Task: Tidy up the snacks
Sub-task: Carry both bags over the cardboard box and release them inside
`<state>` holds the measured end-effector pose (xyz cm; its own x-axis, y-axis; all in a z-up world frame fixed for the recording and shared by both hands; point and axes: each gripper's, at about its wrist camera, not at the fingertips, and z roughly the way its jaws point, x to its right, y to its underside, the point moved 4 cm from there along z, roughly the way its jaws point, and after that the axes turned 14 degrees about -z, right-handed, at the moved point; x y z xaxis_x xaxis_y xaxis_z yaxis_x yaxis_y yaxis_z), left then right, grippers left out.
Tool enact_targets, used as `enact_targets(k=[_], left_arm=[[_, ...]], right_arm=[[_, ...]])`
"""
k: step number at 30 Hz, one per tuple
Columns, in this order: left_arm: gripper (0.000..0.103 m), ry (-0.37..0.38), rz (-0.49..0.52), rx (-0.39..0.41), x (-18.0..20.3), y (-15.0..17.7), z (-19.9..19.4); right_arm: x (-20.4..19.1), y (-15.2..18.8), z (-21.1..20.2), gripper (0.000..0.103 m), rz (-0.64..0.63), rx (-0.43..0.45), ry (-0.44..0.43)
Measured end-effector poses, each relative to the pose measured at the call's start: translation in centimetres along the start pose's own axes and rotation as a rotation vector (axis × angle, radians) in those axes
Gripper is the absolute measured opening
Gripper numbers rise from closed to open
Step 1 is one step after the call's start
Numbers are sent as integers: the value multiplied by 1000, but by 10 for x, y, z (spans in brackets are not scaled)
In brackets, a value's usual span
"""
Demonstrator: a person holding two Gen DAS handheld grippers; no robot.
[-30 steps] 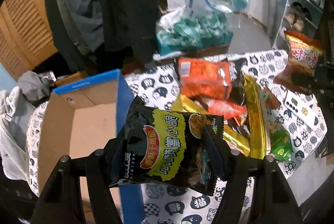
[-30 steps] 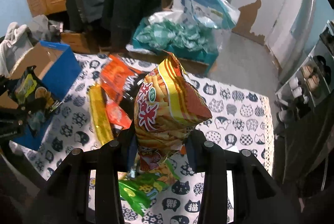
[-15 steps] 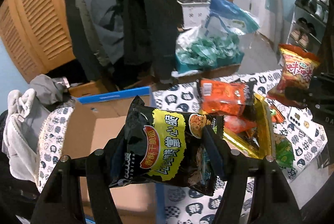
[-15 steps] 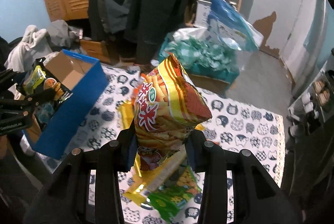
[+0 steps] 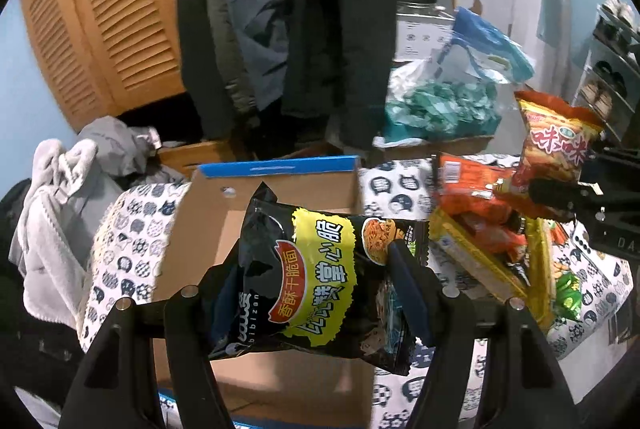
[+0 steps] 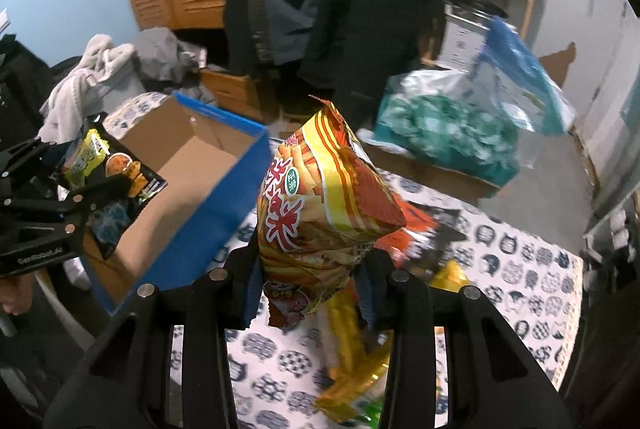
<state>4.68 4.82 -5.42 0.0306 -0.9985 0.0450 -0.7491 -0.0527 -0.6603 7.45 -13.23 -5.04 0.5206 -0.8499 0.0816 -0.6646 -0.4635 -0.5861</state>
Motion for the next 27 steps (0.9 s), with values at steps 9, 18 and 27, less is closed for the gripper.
enact_targets(k=[9, 18, 27], left_arm=[[70, -59, -77, -10, -54, 7, 9], [70, -116, -139, -57, -97, 20, 28], [70, -133, -160, -96, -110, 29, 39]], right_arm=[[-47, -36, 22, 38, -56, 2, -81], [-87, -60, 49, 38, -97, -39, -150], [-109, -64, 76, 38, -116, -100, -190]])
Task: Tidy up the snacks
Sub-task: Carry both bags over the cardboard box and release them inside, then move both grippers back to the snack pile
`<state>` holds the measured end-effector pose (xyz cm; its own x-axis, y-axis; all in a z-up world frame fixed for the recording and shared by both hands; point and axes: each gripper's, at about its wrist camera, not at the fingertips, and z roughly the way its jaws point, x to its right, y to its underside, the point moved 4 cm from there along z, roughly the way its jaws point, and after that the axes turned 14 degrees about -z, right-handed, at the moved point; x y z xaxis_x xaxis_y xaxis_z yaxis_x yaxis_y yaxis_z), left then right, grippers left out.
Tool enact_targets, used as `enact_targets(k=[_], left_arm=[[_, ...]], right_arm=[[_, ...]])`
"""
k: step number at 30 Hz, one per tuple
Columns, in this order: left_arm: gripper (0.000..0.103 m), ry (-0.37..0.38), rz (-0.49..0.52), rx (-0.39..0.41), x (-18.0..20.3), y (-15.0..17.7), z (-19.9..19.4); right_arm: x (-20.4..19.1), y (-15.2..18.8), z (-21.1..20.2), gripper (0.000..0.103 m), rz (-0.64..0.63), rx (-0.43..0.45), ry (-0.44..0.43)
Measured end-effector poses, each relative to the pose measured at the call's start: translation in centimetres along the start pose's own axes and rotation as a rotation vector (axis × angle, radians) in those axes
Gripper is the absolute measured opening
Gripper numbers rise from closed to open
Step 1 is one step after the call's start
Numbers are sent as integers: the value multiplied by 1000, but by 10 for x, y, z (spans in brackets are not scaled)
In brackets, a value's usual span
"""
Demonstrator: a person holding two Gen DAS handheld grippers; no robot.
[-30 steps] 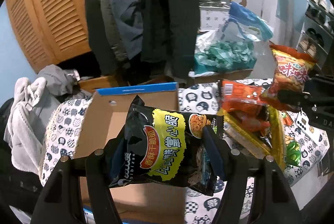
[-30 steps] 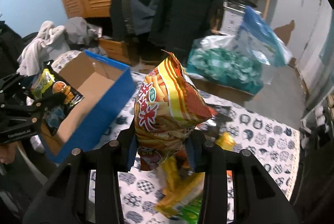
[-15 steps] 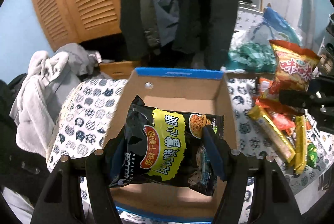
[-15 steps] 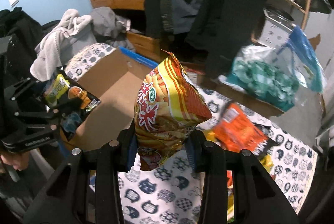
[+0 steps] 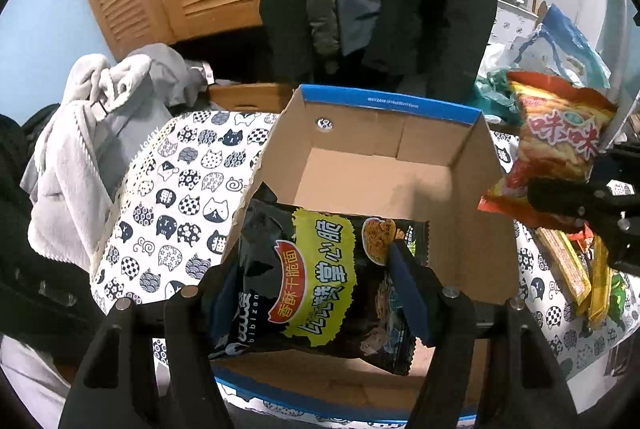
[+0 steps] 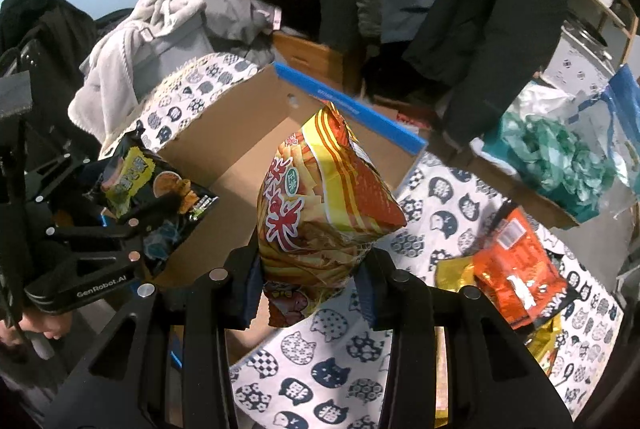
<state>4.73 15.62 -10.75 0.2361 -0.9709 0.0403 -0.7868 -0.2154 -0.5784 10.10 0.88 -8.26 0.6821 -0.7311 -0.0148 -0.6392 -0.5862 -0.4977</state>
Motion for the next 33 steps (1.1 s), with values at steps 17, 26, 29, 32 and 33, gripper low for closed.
enact_targets(k=[17, 26, 29, 32, 33], left_arm=[[81, -4, -10, -55, 11, 6, 5], [81, 99, 14, -100, 52, 13, -3], [81, 111, 44, -99, 68, 17, -7], [81, 105, 83, -90, 88, 23, -8], [81, 110, 94, -95, 94, 25, -8]], right_arm=[[4, 11, -5, 70, -2, -8, 47], [28, 51, -24, 70, 21, -46, 121], [38, 64, -30, 70, 41, -56, 143], [52, 80, -36, 70, 71, -65, 165], [57, 85, -38, 70, 82, -67, 171]])
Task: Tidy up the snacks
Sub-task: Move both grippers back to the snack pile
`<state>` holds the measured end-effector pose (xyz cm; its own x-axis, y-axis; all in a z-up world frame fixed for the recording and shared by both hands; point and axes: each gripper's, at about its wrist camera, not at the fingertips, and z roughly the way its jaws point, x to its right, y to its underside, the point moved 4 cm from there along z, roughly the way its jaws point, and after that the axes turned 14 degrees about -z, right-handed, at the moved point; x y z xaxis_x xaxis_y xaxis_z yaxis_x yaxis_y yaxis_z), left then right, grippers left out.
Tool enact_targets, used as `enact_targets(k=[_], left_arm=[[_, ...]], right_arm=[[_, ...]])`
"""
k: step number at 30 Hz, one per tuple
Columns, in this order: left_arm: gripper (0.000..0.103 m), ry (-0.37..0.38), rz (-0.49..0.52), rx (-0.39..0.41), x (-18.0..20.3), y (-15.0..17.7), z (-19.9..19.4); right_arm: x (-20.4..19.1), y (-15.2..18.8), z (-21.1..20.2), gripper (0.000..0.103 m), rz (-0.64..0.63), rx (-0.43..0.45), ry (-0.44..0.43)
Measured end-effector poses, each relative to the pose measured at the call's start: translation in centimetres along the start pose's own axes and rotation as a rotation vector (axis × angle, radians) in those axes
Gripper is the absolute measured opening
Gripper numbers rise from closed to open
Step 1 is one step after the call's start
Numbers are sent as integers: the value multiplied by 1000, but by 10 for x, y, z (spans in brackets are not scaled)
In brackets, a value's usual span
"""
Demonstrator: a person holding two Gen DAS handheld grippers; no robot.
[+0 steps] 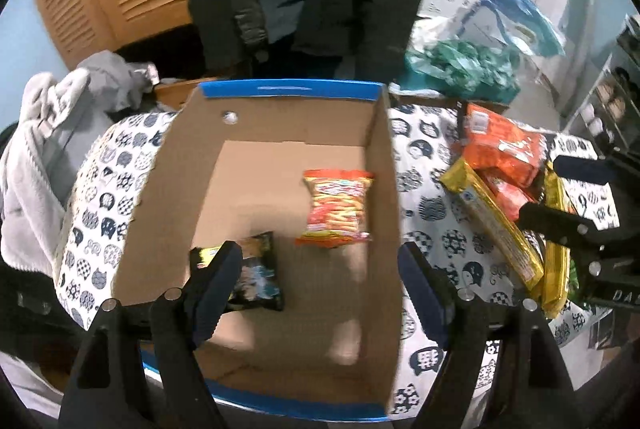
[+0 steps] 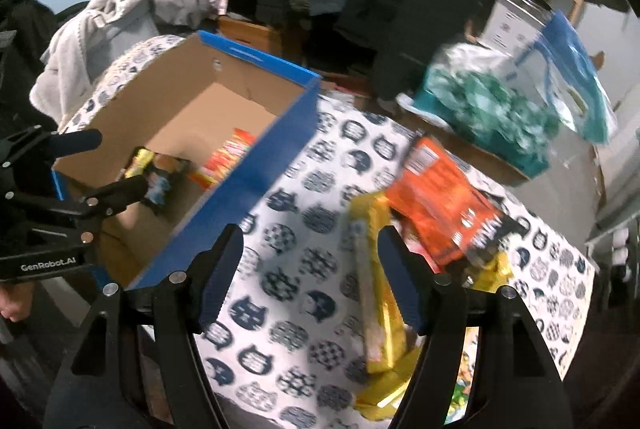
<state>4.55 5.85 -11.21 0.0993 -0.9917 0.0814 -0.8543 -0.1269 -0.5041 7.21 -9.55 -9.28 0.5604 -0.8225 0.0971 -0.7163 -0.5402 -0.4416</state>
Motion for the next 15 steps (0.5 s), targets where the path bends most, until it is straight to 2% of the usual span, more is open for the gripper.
enact_targets(k=[7, 9, 15], left_arm=[[82, 33, 92, -21, 45, 12, 3], [82, 37, 115, -29, 59, 15, 5], [82, 80, 137, -96, 91, 27, 18]], right_arm=[[43, 33, -3, 71, 110, -24, 45], [56, 43, -3, 75, 143, -36, 70], [86, 77, 5, 75, 237, -85, 89]])
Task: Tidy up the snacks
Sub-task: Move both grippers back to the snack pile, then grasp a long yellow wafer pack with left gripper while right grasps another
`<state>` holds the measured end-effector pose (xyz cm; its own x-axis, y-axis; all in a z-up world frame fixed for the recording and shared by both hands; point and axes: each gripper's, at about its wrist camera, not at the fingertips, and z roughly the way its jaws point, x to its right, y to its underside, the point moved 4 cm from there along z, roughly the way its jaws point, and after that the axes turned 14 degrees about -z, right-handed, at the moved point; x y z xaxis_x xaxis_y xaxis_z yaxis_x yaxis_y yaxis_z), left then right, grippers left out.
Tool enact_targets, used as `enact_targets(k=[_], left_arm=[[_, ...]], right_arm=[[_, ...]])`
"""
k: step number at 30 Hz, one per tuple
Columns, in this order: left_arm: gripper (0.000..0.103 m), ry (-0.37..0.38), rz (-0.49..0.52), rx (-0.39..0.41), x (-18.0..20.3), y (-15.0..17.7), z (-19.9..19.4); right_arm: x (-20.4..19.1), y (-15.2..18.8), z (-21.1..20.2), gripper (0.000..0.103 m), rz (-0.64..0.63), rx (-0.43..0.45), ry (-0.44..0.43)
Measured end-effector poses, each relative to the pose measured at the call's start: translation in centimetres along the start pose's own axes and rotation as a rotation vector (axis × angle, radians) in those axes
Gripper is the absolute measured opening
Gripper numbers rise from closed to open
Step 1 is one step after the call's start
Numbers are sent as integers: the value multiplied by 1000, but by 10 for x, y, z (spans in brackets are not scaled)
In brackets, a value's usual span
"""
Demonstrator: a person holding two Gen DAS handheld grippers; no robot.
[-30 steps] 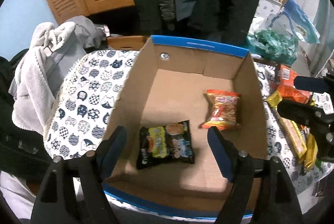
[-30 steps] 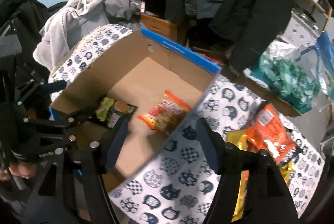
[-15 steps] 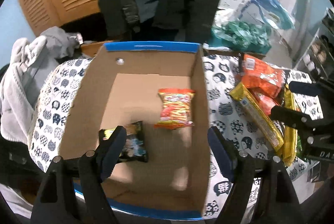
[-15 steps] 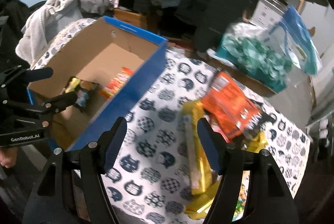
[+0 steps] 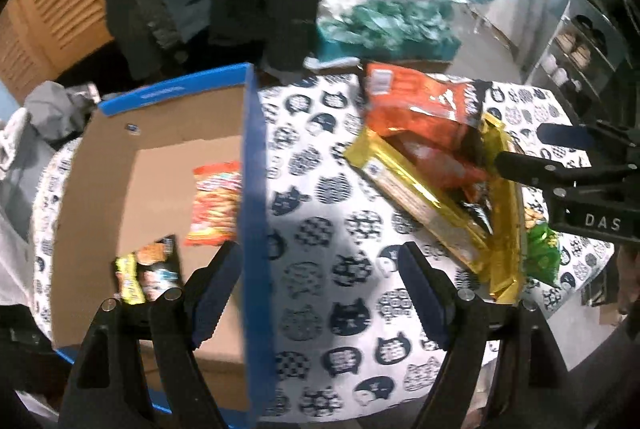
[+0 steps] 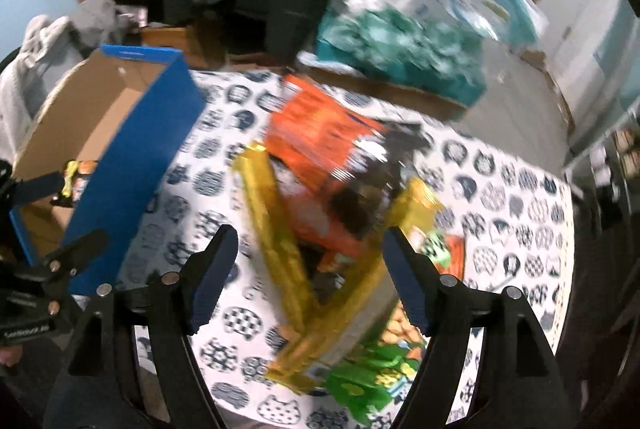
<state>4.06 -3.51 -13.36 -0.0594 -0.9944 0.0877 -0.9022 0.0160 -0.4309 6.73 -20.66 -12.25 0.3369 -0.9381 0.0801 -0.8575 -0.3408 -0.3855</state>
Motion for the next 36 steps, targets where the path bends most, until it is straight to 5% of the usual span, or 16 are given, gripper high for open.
enact_targets(k=[12, 23, 27, 36], left_arm=[[82, -8, 22, -83, 31, 10, 41], [82, -4, -9, -165, 48, 10, 71], [82, 18, -56, -200, 53, 9, 82], [82, 38, -160, -244, 65, -1, 111]], right_arm=[[25, 43, 36, 75, 60, -101, 17], [29, 61, 68, 75, 121, -140, -63], [25, 65, 79, 49, 116, -158, -110], [46, 65, 65, 30, 162, -106, -114]])
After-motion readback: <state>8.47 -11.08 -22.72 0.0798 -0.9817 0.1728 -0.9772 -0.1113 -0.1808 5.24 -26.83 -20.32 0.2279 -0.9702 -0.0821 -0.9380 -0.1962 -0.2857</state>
